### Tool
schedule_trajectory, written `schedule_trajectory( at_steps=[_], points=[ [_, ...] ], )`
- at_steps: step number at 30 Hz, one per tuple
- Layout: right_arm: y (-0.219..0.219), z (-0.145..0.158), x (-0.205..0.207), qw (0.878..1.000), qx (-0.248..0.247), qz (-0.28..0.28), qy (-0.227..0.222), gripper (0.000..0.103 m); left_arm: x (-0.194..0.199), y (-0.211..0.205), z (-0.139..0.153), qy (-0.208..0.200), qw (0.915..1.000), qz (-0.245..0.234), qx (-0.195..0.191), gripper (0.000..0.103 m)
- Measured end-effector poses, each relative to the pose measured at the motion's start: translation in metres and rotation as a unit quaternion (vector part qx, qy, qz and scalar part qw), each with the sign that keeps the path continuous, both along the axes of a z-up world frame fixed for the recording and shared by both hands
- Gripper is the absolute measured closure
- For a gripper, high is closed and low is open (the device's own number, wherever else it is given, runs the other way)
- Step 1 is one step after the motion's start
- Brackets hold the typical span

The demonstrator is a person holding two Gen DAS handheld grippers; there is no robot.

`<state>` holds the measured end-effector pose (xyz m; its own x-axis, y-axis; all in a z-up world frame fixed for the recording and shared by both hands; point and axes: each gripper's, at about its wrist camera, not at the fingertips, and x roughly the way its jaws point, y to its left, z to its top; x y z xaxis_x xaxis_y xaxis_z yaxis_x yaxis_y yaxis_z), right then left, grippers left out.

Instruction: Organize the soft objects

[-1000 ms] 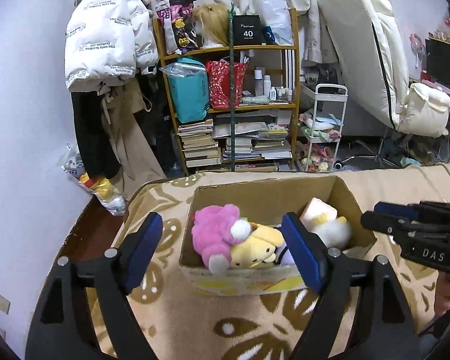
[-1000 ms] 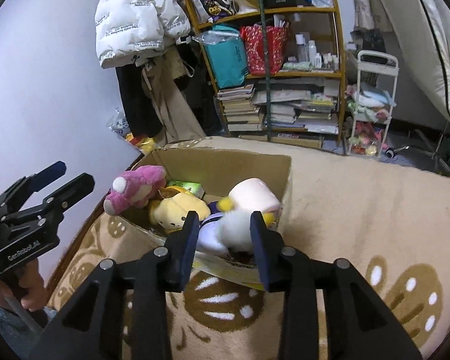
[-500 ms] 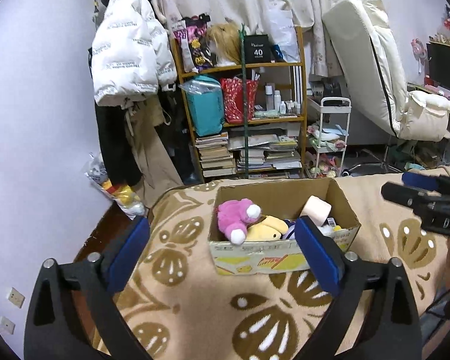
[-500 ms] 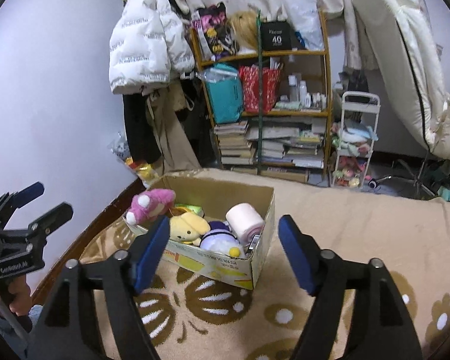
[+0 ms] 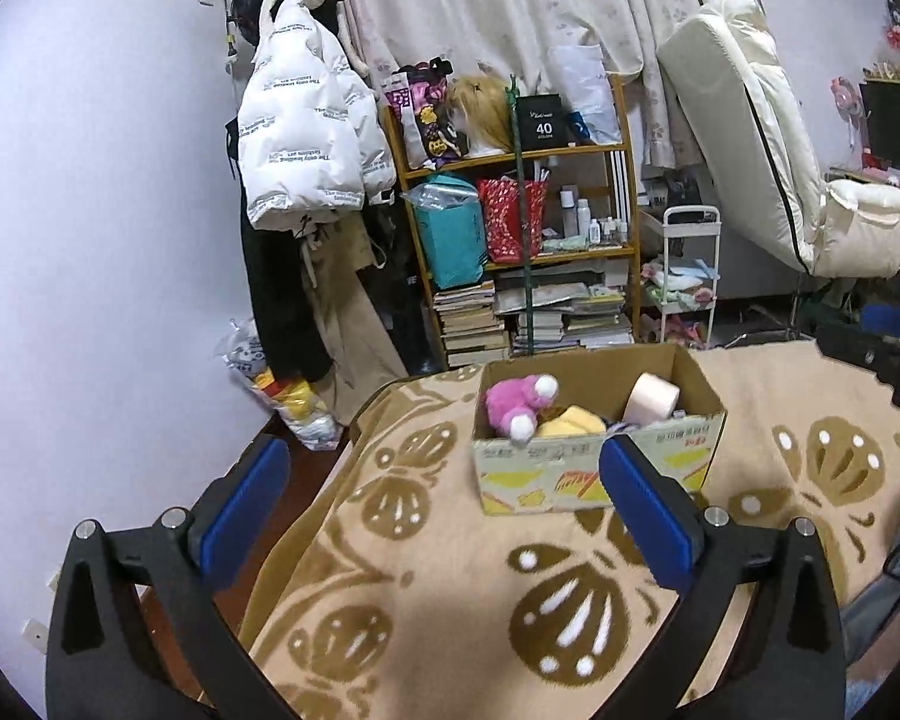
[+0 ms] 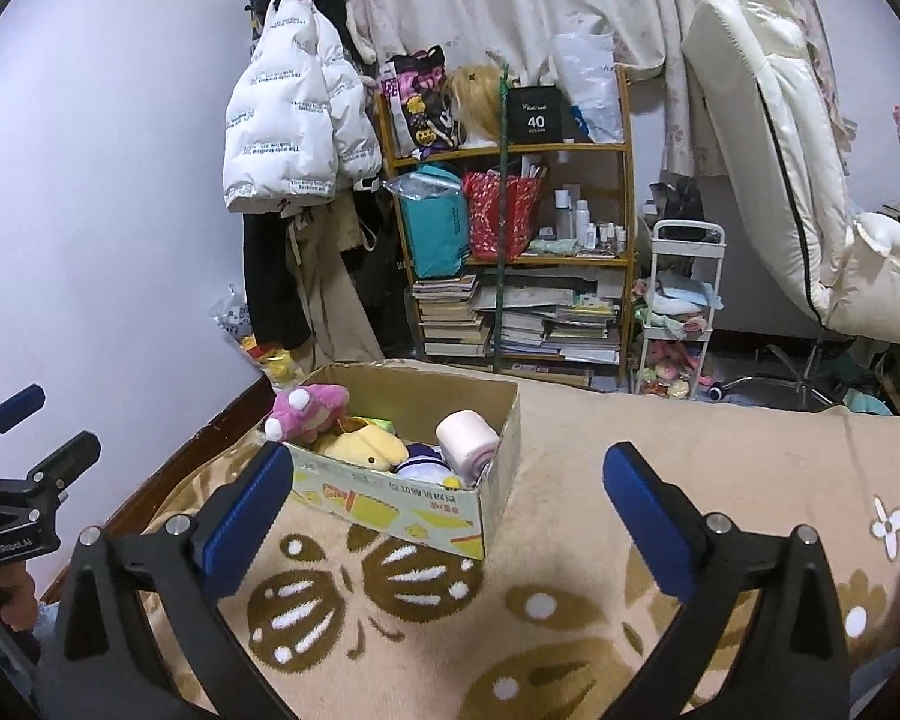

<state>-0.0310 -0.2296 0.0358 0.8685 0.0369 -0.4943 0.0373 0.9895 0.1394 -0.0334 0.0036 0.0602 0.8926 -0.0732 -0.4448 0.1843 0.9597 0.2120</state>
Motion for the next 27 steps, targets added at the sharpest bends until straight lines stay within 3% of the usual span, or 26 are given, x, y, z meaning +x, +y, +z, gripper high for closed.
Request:
schedule_trajectory(
  at_steps=[14, 27],
  points=[
    [0.002, -0.007, -0.029, 1.000, -0.007, -0.013, 0.000, 0.000, -0.025, 0.014, -0.011, 0.001, 0.9996, 0.027, -0.001, 0.001],
    [-0.001, -0.007, -0.023, 1.000, -0.009, -0.025, -0.003, 0.000, -0.027, 0.013, -0.019, 0.003, 0.9997, 0.024, 0.005, 0.001]
  ],
)
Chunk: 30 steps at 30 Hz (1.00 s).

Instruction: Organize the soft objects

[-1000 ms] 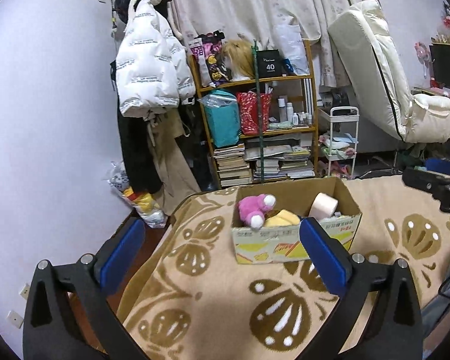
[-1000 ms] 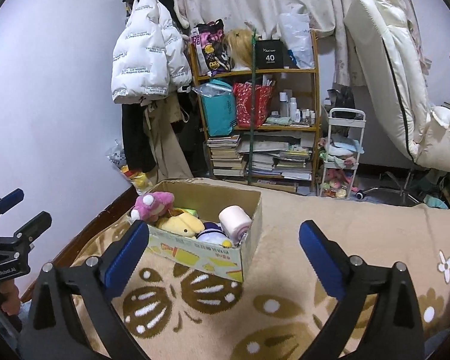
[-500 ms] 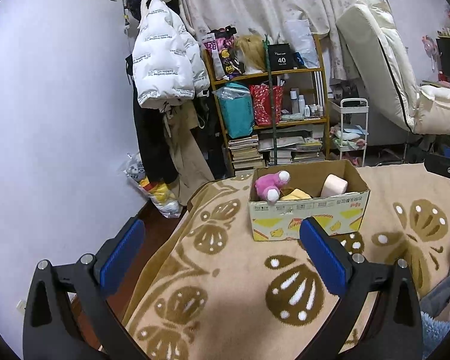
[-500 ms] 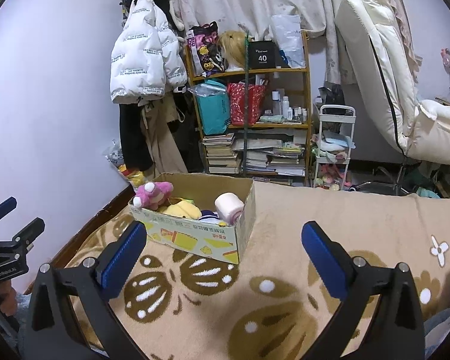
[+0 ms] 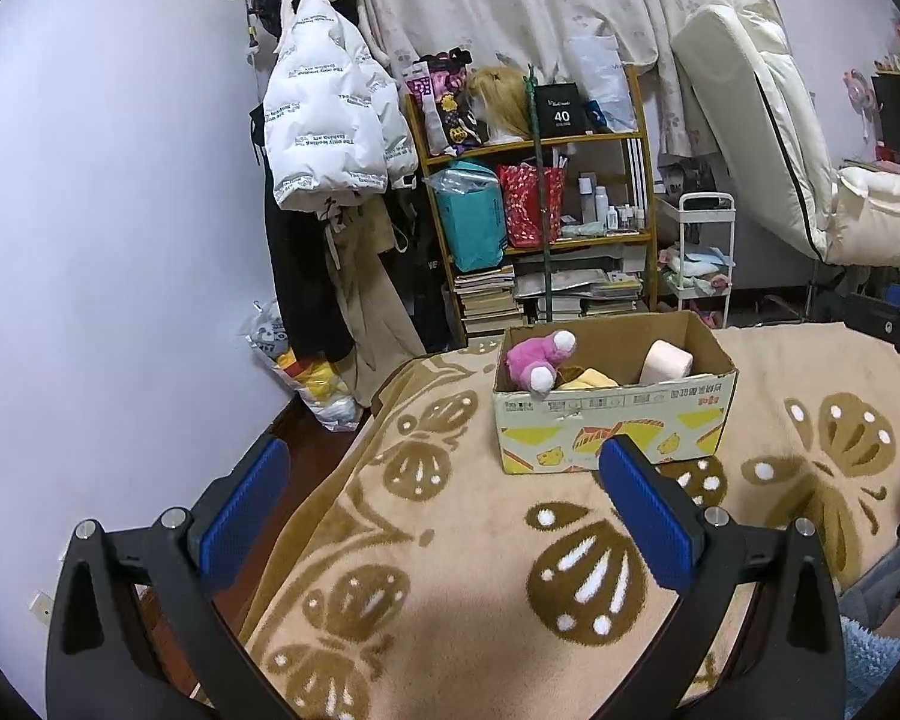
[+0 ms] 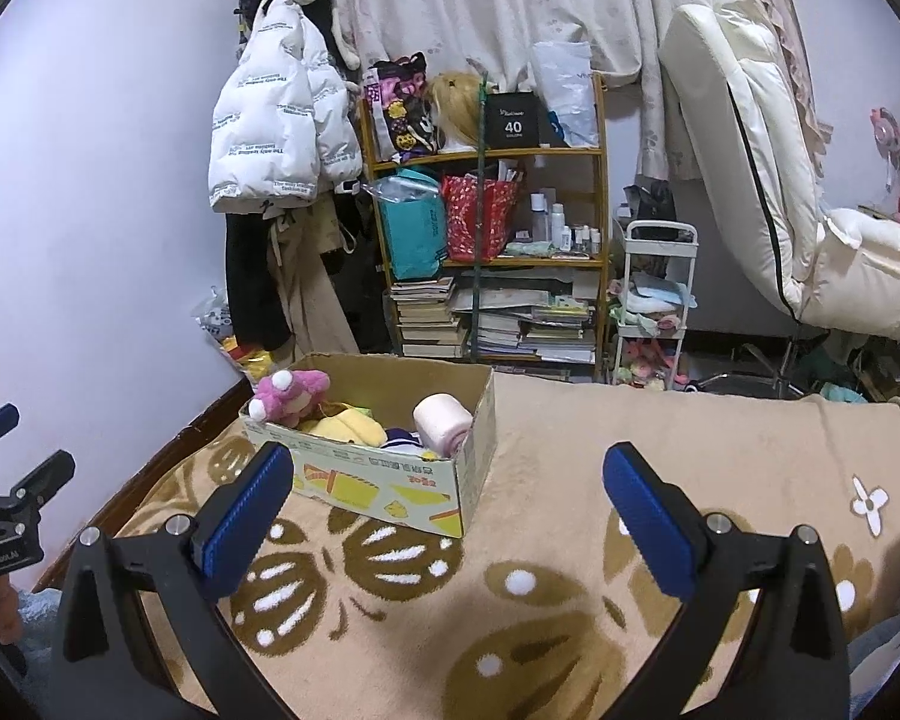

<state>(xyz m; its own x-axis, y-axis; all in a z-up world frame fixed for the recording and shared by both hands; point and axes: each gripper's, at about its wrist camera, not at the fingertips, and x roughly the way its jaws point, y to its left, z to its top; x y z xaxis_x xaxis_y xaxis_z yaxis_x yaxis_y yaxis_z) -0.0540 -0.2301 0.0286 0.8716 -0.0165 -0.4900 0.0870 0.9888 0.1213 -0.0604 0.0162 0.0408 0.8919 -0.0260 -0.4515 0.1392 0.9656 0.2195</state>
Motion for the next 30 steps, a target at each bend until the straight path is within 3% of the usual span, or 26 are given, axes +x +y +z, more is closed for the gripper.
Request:
schedule_trajectory(
  at_steps=[30],
  points=[
    [0.0001, -0.0062, 0.0051, 1.000, -0.001, -0.003, 0.000, 0.000, 0.0074, -0.0022, -0.0093, 0.008, 0.9999, 0.010, -0.006, 0.001]
  ],
)
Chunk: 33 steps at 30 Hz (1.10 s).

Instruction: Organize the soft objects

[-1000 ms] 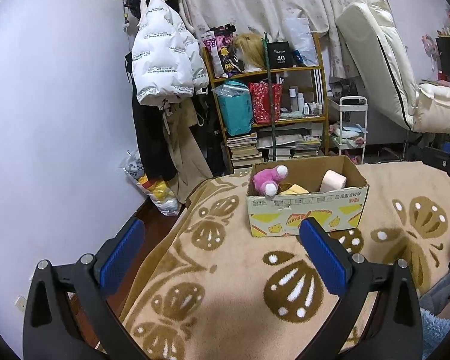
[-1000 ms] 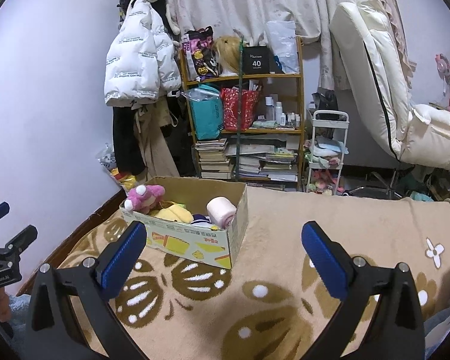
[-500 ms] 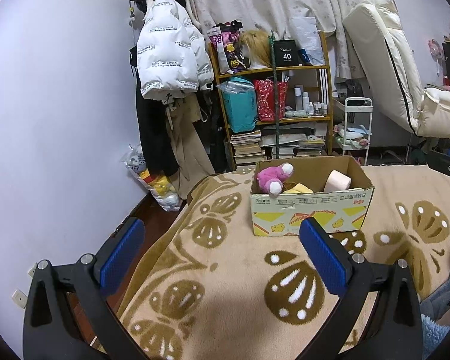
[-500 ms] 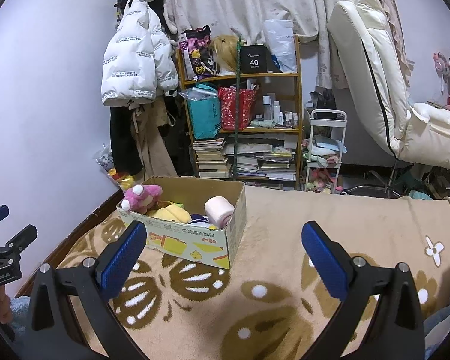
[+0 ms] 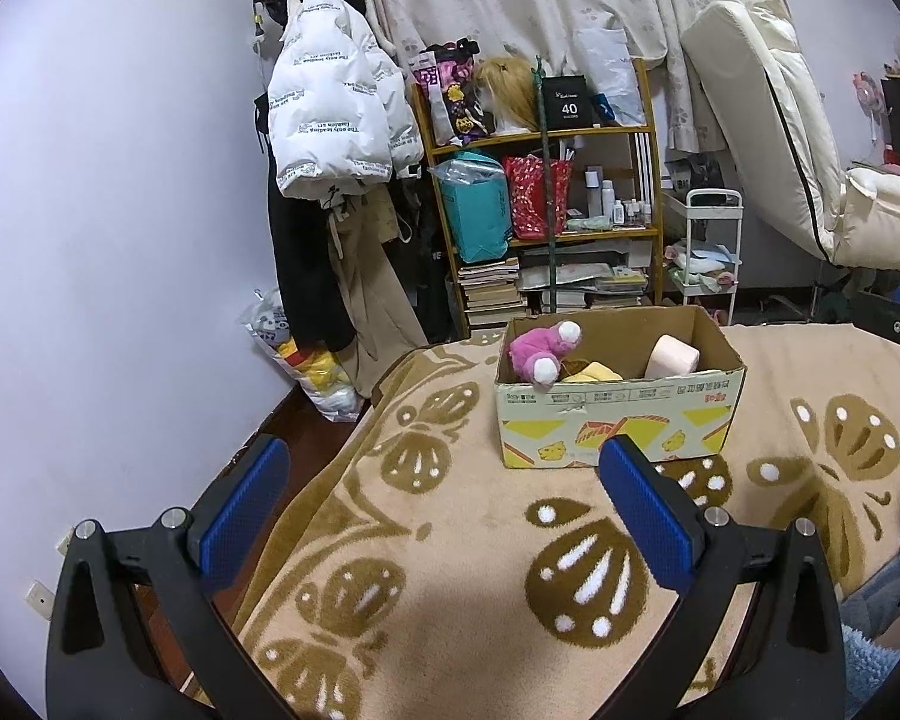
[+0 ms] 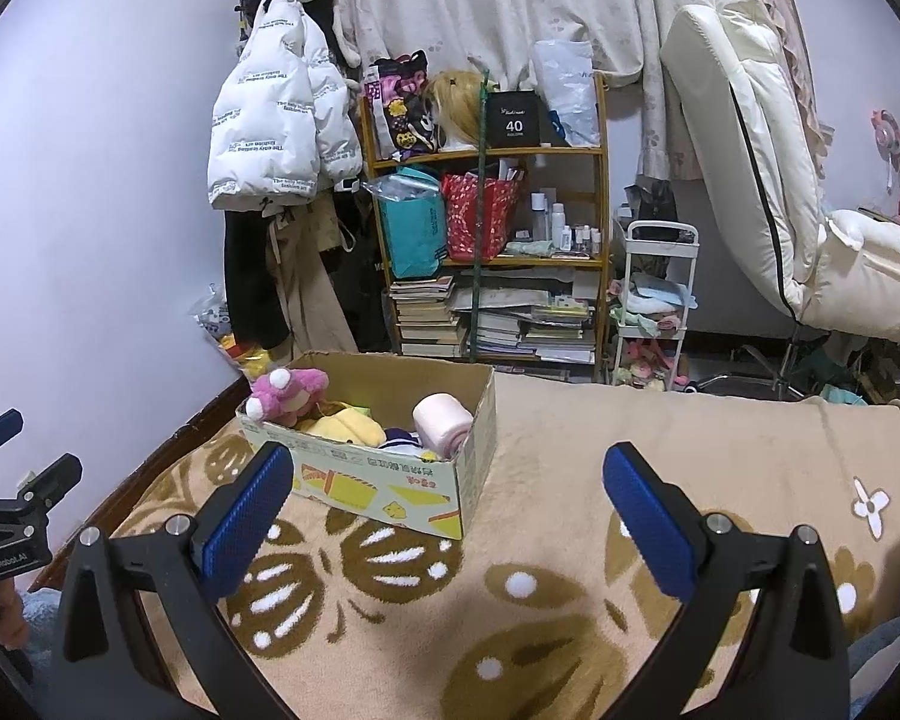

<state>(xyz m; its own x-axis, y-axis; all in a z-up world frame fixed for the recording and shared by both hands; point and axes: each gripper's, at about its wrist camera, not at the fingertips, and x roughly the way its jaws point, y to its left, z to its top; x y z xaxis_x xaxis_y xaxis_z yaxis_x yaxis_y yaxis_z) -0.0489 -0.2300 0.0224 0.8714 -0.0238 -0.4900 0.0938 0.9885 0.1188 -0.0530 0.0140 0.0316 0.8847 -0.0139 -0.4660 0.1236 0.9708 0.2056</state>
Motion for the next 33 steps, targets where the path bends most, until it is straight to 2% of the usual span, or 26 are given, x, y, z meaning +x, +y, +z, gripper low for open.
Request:
schedule_trajectory(
  at_steps=[4, 33],
  points=[
    [0.0000, -0.0001, 0.0000, 1.000, 0.000, 0.001, 0.001, 0.000, 0.0007, 0.0005, 0.0003, 0.007, 0.9999, -0.003, -0.008, 0.001],
    [-0.0010, 0.0013, 0.0006, 1.000, -0.002, 0.002, 0.001, 0.000, 0.0016, -0.0057, -0.0030, 0.010, 0.9999, -0.003, 0.003, 0.001]
  ],
)
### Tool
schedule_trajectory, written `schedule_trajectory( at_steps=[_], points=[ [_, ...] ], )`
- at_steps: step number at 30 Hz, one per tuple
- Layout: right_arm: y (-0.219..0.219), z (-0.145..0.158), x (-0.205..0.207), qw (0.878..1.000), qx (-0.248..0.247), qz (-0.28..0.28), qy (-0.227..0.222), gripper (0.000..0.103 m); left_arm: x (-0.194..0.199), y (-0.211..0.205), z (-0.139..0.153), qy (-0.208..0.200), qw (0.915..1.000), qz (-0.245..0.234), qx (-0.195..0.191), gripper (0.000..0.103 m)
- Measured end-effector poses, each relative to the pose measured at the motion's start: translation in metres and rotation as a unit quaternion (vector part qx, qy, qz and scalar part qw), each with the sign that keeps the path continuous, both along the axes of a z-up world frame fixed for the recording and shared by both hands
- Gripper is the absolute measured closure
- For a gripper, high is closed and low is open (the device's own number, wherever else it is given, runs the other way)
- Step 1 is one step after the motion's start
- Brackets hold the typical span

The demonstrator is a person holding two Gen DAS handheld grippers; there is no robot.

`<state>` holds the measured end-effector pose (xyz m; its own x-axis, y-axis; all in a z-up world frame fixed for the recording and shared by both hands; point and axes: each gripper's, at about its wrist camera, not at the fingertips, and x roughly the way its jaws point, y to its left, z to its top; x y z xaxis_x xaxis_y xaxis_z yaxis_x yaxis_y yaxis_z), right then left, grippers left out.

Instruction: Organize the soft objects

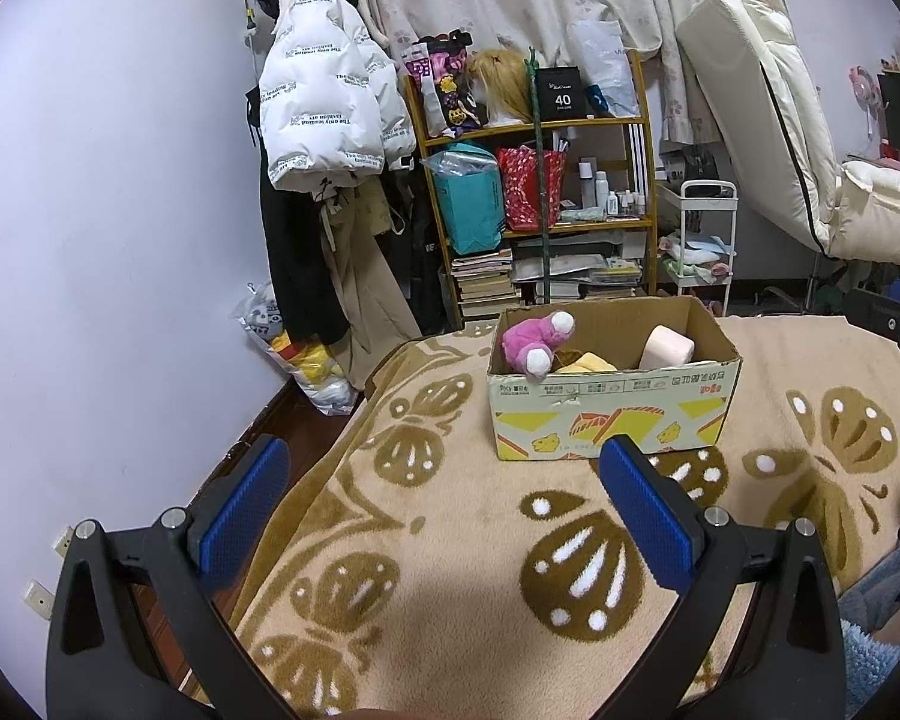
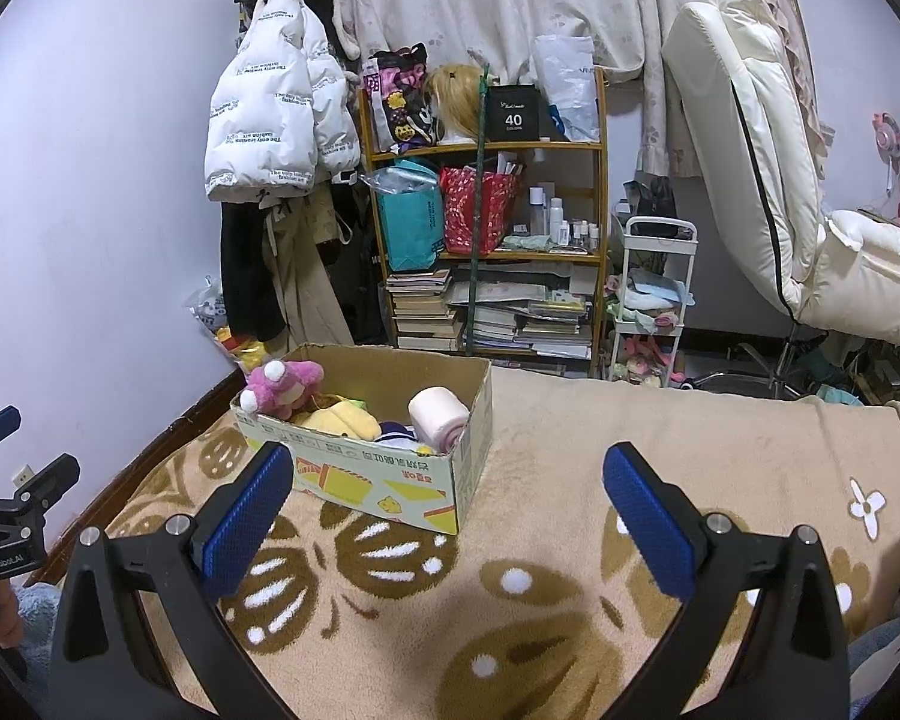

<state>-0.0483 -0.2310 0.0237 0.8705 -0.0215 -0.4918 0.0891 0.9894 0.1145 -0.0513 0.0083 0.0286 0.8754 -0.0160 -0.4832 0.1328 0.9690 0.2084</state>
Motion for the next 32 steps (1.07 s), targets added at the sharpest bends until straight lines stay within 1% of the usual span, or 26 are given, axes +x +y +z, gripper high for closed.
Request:
schedule_trajectory(
  at_steps=[19, 28, 32],
  points=[
    [-0.0018, 0.0010, 0.0008, 1.000, 0.000, 0.001, 0.001, 0.000, -0.0001, -0.0005, -0.0024, 0.000, 1.0000, 0.005, -0.002, 0.001],
    [-0.0025, 0.0021, 0.0011, 1.000, -0.001, 0.001, 0.002, 0.000, -0.0012, -0.0020, -0.0051, 0.001, 1.0000, -0.002, 0.003, 0.001],
    [-0.0056, 0.0008, -0.0019, 1.000, -0.002, -0.002, -0.005, 0.000, -0.0016, -0.0009, -0.0044, 0.002, 1.0000, 0.000, 0.002, 0.001]
  ],
)
